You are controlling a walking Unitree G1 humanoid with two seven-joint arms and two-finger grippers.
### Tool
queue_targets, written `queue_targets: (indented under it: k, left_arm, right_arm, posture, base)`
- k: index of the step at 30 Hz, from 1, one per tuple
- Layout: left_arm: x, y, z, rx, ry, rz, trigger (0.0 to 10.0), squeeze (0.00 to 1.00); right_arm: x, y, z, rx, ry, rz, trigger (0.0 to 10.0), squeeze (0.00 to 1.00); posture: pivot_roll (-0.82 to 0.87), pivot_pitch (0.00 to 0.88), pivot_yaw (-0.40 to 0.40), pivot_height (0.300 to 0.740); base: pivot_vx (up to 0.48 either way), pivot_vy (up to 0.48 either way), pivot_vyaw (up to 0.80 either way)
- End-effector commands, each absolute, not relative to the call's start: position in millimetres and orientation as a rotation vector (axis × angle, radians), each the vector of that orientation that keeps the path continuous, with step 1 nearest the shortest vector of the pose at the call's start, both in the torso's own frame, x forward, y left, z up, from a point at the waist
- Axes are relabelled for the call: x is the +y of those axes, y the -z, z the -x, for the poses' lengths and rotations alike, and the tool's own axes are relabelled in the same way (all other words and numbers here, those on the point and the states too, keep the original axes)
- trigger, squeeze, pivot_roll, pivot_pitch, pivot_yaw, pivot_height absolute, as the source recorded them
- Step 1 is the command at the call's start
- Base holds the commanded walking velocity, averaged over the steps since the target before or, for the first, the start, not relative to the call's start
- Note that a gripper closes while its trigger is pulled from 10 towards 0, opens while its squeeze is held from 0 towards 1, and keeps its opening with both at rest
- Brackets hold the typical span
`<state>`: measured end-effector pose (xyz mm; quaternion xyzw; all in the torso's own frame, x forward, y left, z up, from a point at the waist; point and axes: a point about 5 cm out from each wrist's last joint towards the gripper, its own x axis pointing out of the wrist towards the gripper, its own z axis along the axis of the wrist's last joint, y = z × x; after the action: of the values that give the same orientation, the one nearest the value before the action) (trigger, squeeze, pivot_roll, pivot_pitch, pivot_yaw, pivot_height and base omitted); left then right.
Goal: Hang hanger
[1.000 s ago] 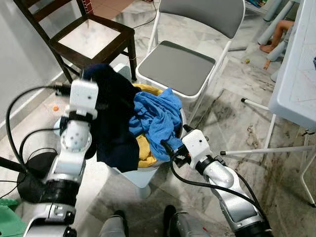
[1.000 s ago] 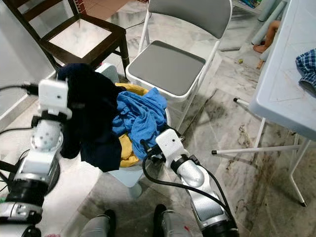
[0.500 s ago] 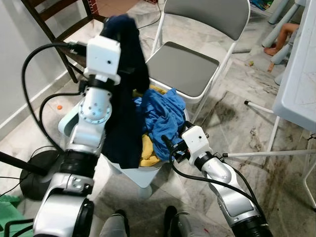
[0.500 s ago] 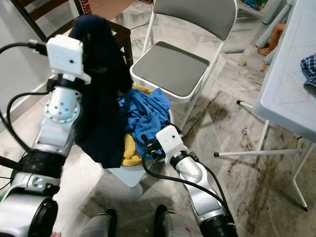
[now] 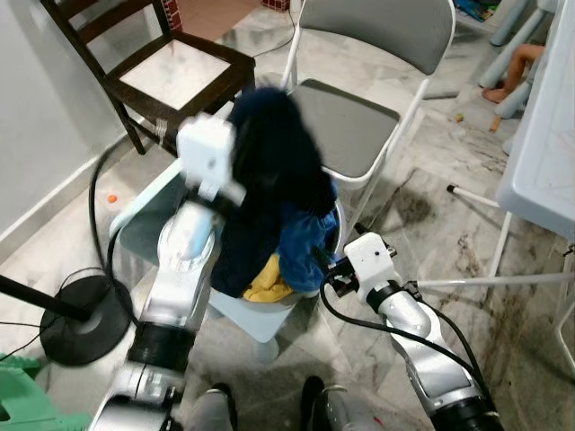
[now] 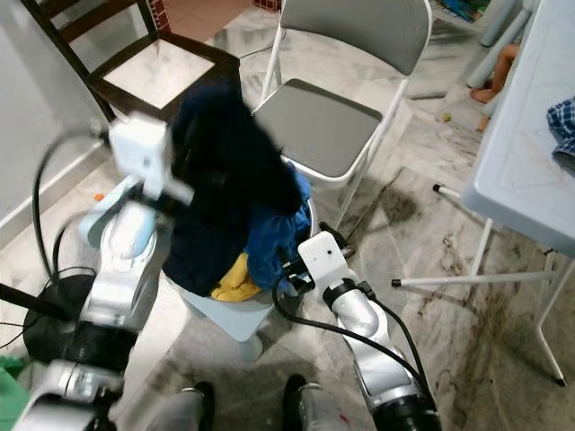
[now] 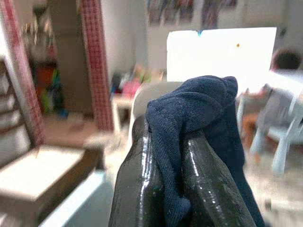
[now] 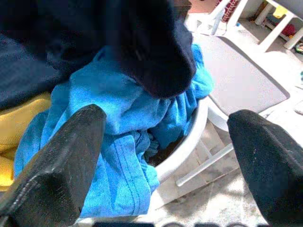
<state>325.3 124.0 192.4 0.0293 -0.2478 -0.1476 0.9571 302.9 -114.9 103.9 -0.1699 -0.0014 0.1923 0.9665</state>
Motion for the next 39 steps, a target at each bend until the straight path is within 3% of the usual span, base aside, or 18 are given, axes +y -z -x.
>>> queue_targets:
  k: [1,4,5,6,7,15,21,25,39]
  left_arm:
    - [132,-183,-319,-0.471,0.29,-0.067,0.0,0.0]
    - [148,-142,-310,-0.312,0.252,-0.048,0.0,0.0]
    - [151,-128,-307,-0.253,0.248,-0.031,3.3,0.0]
    - [154,-114,-303,-0.195,0.248,-0.011,3.3,0.0]
    - [156,-106,-301,-0.159,0.238,-0.014,10.0,1.0]
    - [170,-82,-290,-0.036,0.177,-0.065,10.0,1.0]
    - [186,-99,-287,-0.14,0.07,-0.137,10.0,1.0]
    - [175,-114,-274,-0.244,0.148,-0.22,10.0,1.0]
    - [170,-92,-237,-0.219,0.263,-0.36,10.0,1.0]
  right_arm:
    - [-122,-97,-301,0.034,-0.379,0.349,10.0,0.0]
    - [-122,-97,-303,0.04,-0.385,0.354,10.0,0.0]
    - [-121,-97,-304,0.04,-0.392,0.356,10.0,0.0]
    - [-120,-98,-305,0.04,-0.4,0.359,10.0,0.0]
    - [-119,-98,-305,0.04,-0.405,0.36,10.0,0.0]
    - [-116,-97,-304,0.041,-0.423,0.358,10.0,0.0]
    - [-118,-95,-302,0.047,-0.419,0.355,10.0,0.0]
    - [-118,-95,-302,0.048,-0.416,0.352,10.0,0.0]
    - [-114,-93,-298,0.057,-0.443,0.332,10.0,0.0]
  posture:
    - [0.17,0.284,-0.053,0.74]
    - [0.19,0.296,-0.071,0.74]
    - [0.19,0.299,-0.075,0.74]
    - [0.19,0.301,-0.078,0.74]
    - [0.2,0.304,-0.083,0.74]
    - [0.19,0.316,-0.087,0.74]
    - [0.19,0.32,-0.081,0.74]
    - [0.2,0.322,-0.074,0.74]
    - [0.21,0.329,-0.069,0.74]
  base:
    - [0.0,0.0,0.0]
    - [0.0,0.0,0.0]
    - [0.0,0.0,0.0]
    - [0.0,0.0,0.0]
    - [0.0,0.0,0.0]
    - [0.0,0.0,0.0]
    - [0.0,0.0,0.0]
    - [0.0,0.0,0.0]
    - [0.0,0.0,0.0]
